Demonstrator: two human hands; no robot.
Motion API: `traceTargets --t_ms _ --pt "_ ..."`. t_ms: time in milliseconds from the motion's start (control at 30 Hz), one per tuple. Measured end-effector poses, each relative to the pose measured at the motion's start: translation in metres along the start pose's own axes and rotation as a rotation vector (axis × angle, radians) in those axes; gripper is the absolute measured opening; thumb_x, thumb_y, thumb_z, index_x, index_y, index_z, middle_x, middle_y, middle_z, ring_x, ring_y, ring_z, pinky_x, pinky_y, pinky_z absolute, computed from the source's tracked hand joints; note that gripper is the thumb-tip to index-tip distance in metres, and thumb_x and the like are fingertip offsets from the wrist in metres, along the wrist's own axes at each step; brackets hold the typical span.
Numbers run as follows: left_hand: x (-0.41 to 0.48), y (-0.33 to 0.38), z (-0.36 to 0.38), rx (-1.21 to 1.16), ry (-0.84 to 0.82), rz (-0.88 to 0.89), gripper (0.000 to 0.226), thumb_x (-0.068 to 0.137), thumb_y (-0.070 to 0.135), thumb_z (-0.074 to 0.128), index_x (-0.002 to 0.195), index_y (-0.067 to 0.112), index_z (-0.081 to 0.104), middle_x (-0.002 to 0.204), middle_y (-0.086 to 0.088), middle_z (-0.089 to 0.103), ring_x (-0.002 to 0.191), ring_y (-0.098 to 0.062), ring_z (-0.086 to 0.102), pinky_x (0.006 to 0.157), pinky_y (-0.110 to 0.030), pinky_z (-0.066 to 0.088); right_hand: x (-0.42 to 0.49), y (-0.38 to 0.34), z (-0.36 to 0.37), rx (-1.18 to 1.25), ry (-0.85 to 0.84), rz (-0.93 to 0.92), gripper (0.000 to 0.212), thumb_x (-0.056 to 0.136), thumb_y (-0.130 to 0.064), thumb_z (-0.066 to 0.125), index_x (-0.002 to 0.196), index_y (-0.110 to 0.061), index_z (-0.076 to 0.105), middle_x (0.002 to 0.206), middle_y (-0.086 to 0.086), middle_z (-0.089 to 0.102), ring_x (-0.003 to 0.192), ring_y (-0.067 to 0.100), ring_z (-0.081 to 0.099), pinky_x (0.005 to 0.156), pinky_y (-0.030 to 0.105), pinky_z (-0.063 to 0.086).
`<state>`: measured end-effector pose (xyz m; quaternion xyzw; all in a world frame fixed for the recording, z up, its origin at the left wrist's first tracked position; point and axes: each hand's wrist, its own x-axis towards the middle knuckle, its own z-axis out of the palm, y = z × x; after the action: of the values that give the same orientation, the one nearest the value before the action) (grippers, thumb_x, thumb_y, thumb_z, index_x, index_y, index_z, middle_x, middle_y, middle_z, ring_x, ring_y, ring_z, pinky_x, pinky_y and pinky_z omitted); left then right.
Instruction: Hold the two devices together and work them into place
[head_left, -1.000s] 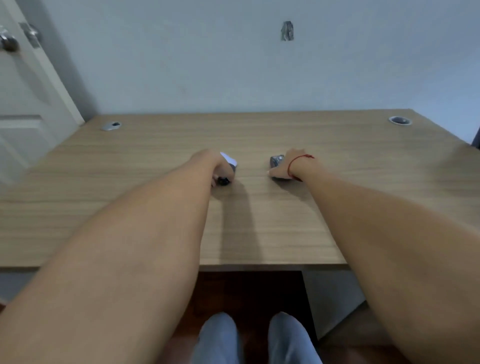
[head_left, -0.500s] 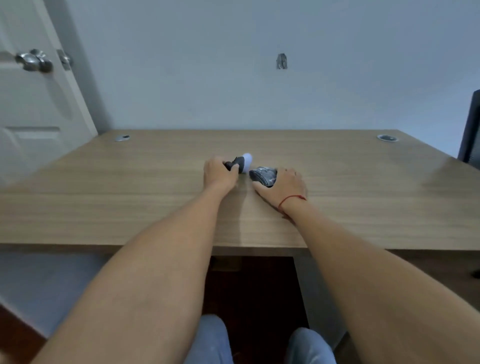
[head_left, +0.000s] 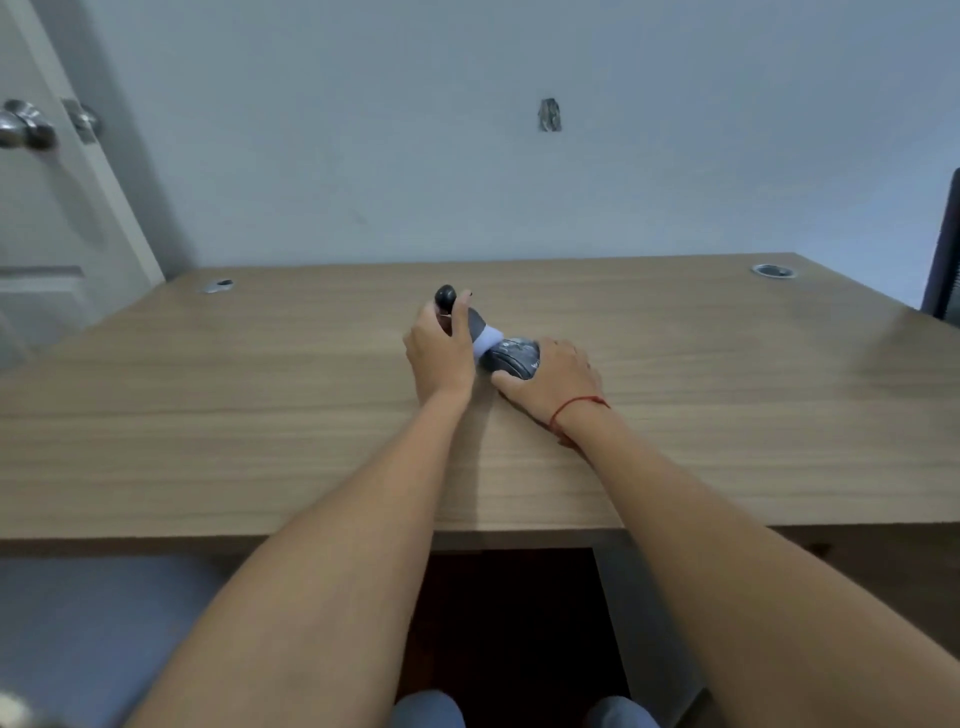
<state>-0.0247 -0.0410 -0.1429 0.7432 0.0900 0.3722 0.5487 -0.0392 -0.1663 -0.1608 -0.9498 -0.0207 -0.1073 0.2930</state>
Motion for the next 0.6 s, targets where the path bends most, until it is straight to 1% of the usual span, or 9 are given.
traceTargets --t_ms 67,133,233,267,333,400,467,500,600 --pt "-0.001 -0.002 0.003 -0.009 0.003 0.055 0.033 0.091 0.038 0.059 0.075 0.009 0.058 0.070 -0.002 0.060 0.070 -0.022 0.054 0.064 -0.028 0.038 0.001 0.000 0.001 0.010 0.014 -0.001 0.066 0.074 -0.059 0.062 0.125 -0.018 0.060 0.126 0.009 0.058 0.122 0.029 0.050 0.099 0.040 0.042" --pt "-0.002 -0.002 0.003 -0.011 0.004 0.098 0.034 0.089 0.039 0.061 0.077 0.007 0.061 0.071 -0.004 0.064 0.070 -0.022 0.057 0.064 -0.025 0.039 0.001 -0.001 0.000 0.027 0.019 -0.009 0.060 0.072 -0.057 0.064 0.117 -0.018 0.064 0.119 0.008 0.061 0.117 0.029 0.053 0.095 0.039 0.047" --pt "-0.005 -0.003 0.004 -0.014 -0.064 0.105 0.035 0.087 0.039 0.064 0.084 0.004 0.063 0.081 -0.009 0.071 0.081 -0.026 0.065 0.074 -0.032 0.050 -0.001 0.000 -0.002 0.112 0.040 -0.017 0.044 0.069 -0.049 0.069 0.098 -0.016 0.067 0.102 0.009 0.069 0.100 0.031 0.063 0.084 0.042 0.054" --pt "-0.006 -0.004 0.004 0.004 -0.083 0.099 0.034 0.087 0.037 0.064 0.085 0.003 0.062 0.083 -0.011 0.071 0.084 -0.028 0.065 0.076 -0.036 0.052 -0.001 0.000 -0.003 0.147 0.038 -0.018 0.043 0.068 -0.047 0.070 0.098 -0.016 0.068 0.100 0.009 0.070 0.098 0.030 0.065 0.084 0.042 0.055" --pt "-0.007 -0.005 0.004 0.067 -0.079 0.086 0.033 0.087 0.034 0.063 0.084 0.002 0.060 0.084 -0.015 0.070 0.085 -0.033 0.064 0.076 -0.039 0.050 -0.004 0.000 -0.004 0.189 0.039 -0.019 0.047 0.068 -0.045 0.073 0.105 -0.017 0.069 0.103 0.007 0.071 0.098 0.028 0.066 0.086 0.043 0.056" --pt "-0.006 -0.006 0.002 0.128 -0.043 0.058 0.034 0.090 0.033 0.060 0.087 -0.001 0.060 0.088 -0.018 0.070 0.089 -0.034 0.061 0.074 -0.036 0.044 -0.006 0.000 -0.005 0.197 0.046 -0.025 0.049 0.068 -0.045 0.075 0.109 -0.018 0.070 0.106 0.006 0.072 0.099 0.027 0.067 0.087 0.042 0.056" --pt "-0.007 -0.006 0.000 0.148 -0.025 0.060 0.034 0.093 0.033 0.056 0.091 -0.001 0.059 0.092 -0.018 0.069 0.092 -0.033 0.059 0.072 -0.032 0.038 -0.006 0.000 -0.005 0.215 0.040 -0.028 0.047 0.069 -0.044 0.075 0.107 -0.018 0.071 0.104 0.005 0.073 0.098 0.027 0.067 0.087 0.043 0.056" --pt "-0.008 -0.004 0.000 0.134 -0.028 0.078 0.033 0.094 0.032 0.055 0.091 0.000 0.058 0.092 -0.017 0.068 0.092 -0.032 0.059 0.073 -0.031 0.038 -0.006 0.001 -0.005 0.218 0.033 -0.030 0.044 0.069 -0.044 0.075 0.105 -0.018 0.071 0.102 0.005 0.073 0.097 0.027 0.068 0.086 0.043 0.056" --pt "-0.012 0.002 -0.001 -0.005 -0.056 0.141 0.030 0.093 0.030 0.056 0.090 0.000 0.059 0.088 -0.014 0.069 0.086 -0.030 0.063 0.076 -0.037 0.050 -0.004 0.002 -0.003 0.197 0.026 -0.039 0.038 0.070 -0.046 0.074 0.095 -0.017 0.068 0.096 0.006 0.072 0.092 0.029 0.067 0.082 0.042 0.056"
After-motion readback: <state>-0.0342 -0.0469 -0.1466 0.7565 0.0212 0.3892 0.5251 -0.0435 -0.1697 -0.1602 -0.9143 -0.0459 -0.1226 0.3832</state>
